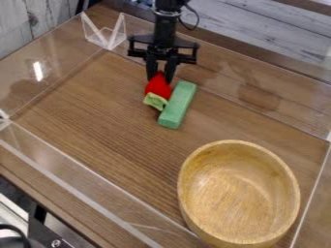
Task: Move the red object to the right side of the table
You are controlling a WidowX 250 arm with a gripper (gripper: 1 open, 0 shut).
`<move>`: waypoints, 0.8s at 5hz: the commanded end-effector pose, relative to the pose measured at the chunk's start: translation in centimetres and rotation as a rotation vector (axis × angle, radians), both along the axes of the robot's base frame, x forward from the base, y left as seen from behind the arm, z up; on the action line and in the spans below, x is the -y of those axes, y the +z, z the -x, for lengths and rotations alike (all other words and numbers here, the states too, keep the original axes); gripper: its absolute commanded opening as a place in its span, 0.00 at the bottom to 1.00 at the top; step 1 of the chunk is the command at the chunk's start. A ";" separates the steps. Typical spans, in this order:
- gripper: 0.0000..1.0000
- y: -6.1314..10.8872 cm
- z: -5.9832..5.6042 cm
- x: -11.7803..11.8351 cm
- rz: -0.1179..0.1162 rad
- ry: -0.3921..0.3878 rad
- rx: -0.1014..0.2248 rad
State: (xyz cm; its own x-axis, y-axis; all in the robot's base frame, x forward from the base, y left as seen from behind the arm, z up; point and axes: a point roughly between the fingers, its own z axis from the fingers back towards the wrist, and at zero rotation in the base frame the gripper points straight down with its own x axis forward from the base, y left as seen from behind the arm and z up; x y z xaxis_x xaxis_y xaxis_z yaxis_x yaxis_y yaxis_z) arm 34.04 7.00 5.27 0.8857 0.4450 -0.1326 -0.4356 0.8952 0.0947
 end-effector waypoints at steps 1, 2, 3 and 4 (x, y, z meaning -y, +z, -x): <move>0.00 4.0 0.1 0.4 -0.008 -0.067 0.063; 0.00 4.5 0.6 0.2 0.000 -0.085 0.047; 0.00 4.7 1.2 0.3 0.005 -0.108 0.023; 0.00 4.4 2.0 -0.4 0.014 -0.187 0.005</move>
